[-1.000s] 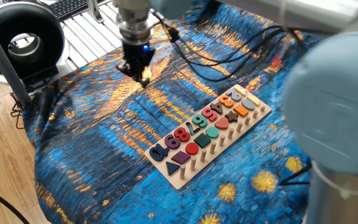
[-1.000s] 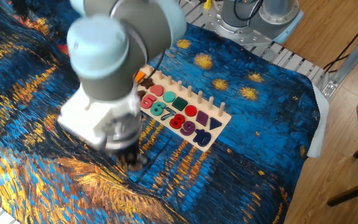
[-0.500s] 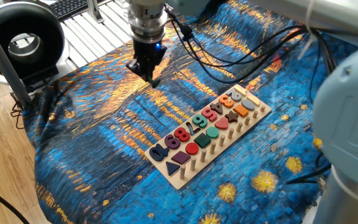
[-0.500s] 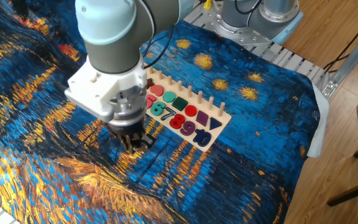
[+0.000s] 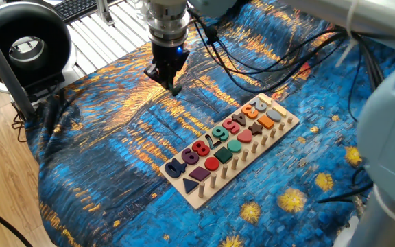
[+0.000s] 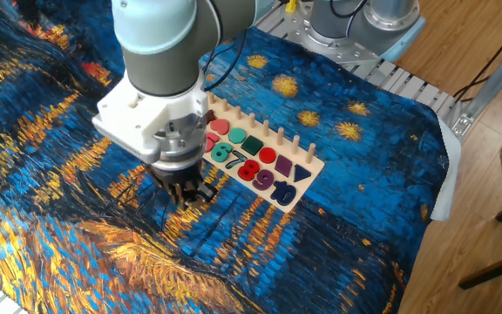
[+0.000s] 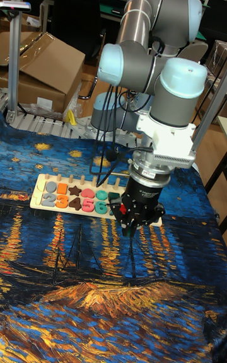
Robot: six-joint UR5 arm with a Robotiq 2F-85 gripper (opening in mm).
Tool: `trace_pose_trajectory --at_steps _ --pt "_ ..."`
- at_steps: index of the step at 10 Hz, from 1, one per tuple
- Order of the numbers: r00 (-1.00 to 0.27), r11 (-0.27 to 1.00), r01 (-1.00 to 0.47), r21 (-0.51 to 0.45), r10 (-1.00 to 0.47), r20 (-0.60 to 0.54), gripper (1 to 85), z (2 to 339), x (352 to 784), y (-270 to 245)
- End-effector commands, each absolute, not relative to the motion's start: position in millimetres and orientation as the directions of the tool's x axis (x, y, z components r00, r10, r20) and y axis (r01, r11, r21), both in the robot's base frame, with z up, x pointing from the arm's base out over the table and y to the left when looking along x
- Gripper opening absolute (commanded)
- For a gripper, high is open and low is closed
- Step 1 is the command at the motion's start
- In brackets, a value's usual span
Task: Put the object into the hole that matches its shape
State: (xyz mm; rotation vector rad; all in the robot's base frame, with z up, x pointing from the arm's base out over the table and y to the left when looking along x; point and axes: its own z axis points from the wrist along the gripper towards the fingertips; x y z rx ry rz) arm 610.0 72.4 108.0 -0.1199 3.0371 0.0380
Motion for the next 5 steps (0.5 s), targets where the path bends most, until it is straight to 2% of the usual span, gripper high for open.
trace_pose_trajectory --at_steps 1,5 --pt "-0.989 0.997 -0.051 0.052 -0.043 -0.144 1.7 121.5 566.8 61.9" --pt "-0.986 0.999 -0.025 0.040 -0.018 -0.167 1.7 126.8 550.0 50.5"
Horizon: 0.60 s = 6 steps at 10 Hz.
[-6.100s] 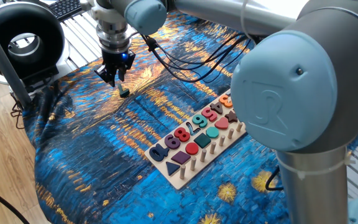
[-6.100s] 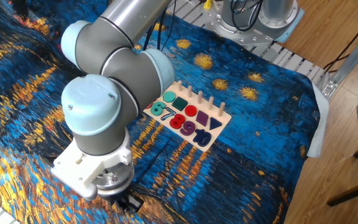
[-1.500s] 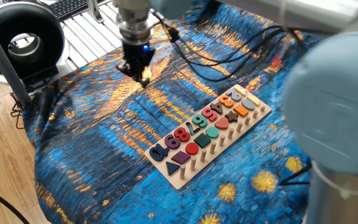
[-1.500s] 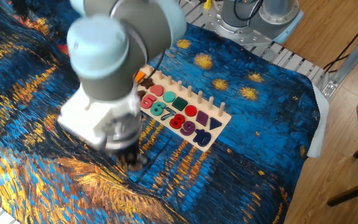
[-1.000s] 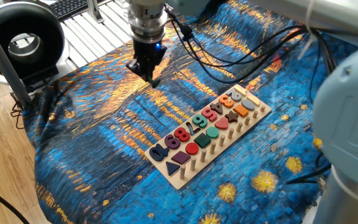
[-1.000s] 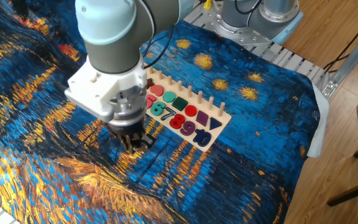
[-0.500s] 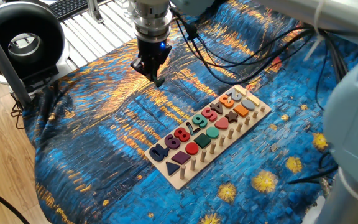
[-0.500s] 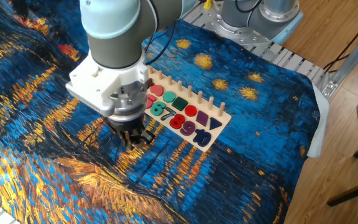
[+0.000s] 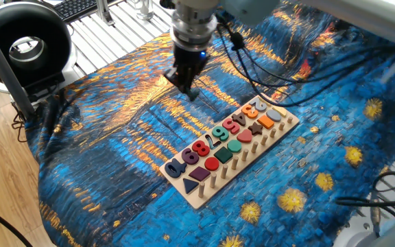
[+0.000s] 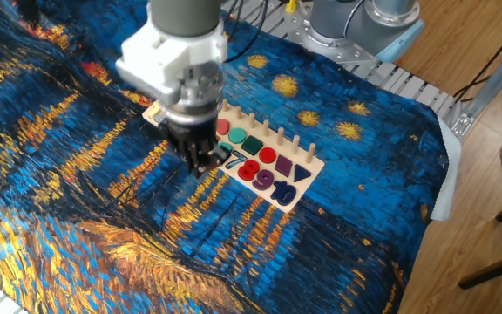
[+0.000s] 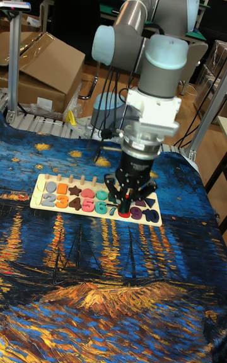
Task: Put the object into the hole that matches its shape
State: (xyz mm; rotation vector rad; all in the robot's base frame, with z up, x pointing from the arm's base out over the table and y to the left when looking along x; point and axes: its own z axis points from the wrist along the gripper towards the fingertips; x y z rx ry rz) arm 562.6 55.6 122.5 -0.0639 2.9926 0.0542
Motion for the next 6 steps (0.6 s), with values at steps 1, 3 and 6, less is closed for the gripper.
trace_pose_trajectory --at_steps 1,3,6 --pt "-0.987 0.999 -0.026 0.031 -0.021 -0.159 1.7 126.4 548.0 48.2" --pt "-0.993 0.999 -0.025 0.024 -0.022 -0.113 1.7 124.7 536.2 46.2" --pt "-0.992 0.999 0.013 0.036 0.018 -0.123 1.7 125.1 539.0 48.2"
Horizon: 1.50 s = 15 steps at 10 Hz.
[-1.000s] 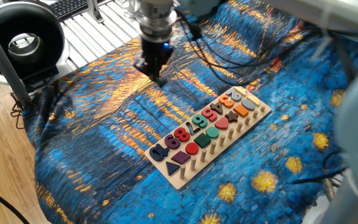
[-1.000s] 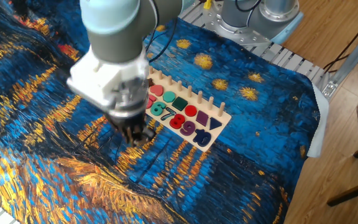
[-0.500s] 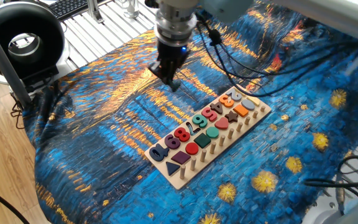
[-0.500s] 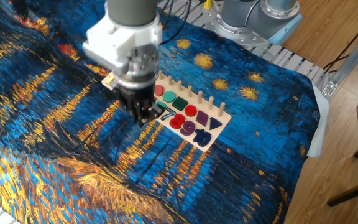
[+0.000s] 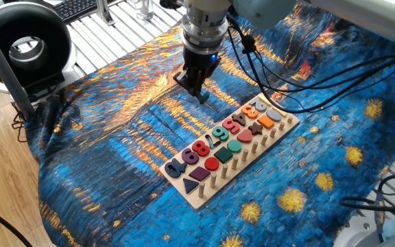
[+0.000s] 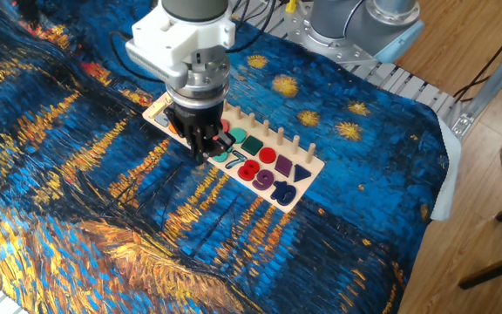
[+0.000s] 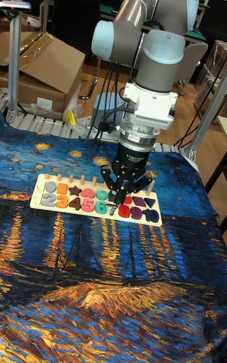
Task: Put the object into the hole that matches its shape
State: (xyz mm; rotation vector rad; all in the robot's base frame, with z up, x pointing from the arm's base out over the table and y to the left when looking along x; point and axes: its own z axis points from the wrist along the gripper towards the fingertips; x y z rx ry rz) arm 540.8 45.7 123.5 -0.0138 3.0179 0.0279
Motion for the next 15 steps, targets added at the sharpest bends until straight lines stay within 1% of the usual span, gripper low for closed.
trace_pose_trajectory --at_steps 1,3,5,9,11,13,15 --pt "-0.992 0.998 0.018 0.063 0.026 -0.125 1.7 125.5 539.8 54.9" --pt "-0.987 0.998 0.039 0.046 0.045 -0.154 1.7 122.0 537.5 53.6" --pt "-0.984 0.998 0.035 0.061 0.046 -0.175 1.7 114.1 529.1 55.0" --pt "-0.993 0.995 0.052 0.083 0.060 -0.098 1.7 132.0 488.3 61.9" --pt "-0.994 0.997 0.049 0.061 0.054 -0.097 1.7 126.0 480.9 58.8" --pt "-0.993 0.999 0.029 0.038 0.033 -0.114 1.7 110.9 484.5 54.8" --pt "-0.994 0.999 0.015 0.029 0.018 -0.105 1.7 109.0 483.6 53.1"
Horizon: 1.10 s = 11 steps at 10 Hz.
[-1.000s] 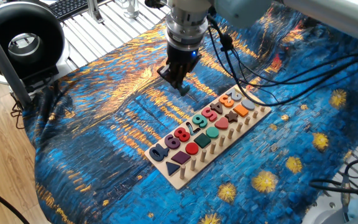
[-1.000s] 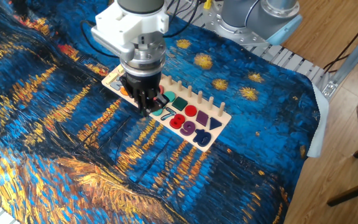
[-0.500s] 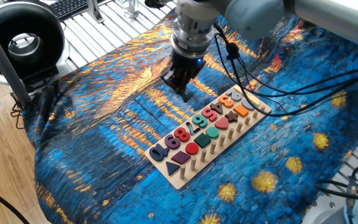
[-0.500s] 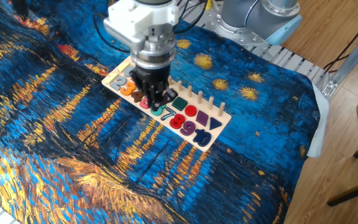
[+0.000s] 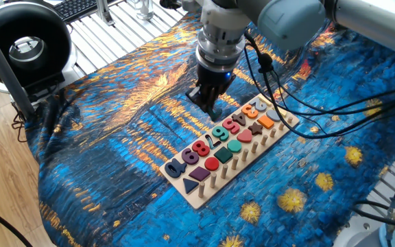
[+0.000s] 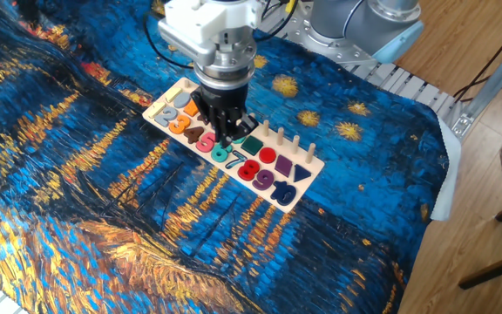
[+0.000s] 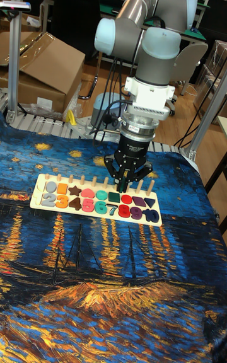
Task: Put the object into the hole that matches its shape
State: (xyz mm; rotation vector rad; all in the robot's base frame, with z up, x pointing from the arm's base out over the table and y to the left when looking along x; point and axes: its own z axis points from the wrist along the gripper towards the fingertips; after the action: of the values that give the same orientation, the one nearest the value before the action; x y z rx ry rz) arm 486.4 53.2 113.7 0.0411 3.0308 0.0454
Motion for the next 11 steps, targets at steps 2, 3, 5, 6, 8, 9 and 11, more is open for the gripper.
trace_pose_trajectory --at_steps 2,3,5,6,8,9,11 --pt "-0.995 0.999 0.003 0.038 0.007 -0.099 1.7 108.9 481.9 55.8" --pt "-0.995 0.999 -0.008 0.046 -0.003 -0.098 1.7 109.0 481.5 58.2" --pt "-0.993 0.999 -0.026 0.042 -0.021 -0.118 1.7 109.5 486.6 57.8" --pt "-0.995 0.999 -0.028 0.037 -0.024 -0.095 1.7 108.8 480.7 56.2" --pt "-0.999 0.999 -0.020 0.049 -0.018 -0.040 1.7 108.0 466.4 59.0" --pt "-1.000 0.999 -0.003 0.048 -0.001 -0.027 1.7 107.8 463.2 58.7" --pt "-1.000 0.999 0.010 0.044 0.011 -0.016 1.7 107.7 460.5 57.5"
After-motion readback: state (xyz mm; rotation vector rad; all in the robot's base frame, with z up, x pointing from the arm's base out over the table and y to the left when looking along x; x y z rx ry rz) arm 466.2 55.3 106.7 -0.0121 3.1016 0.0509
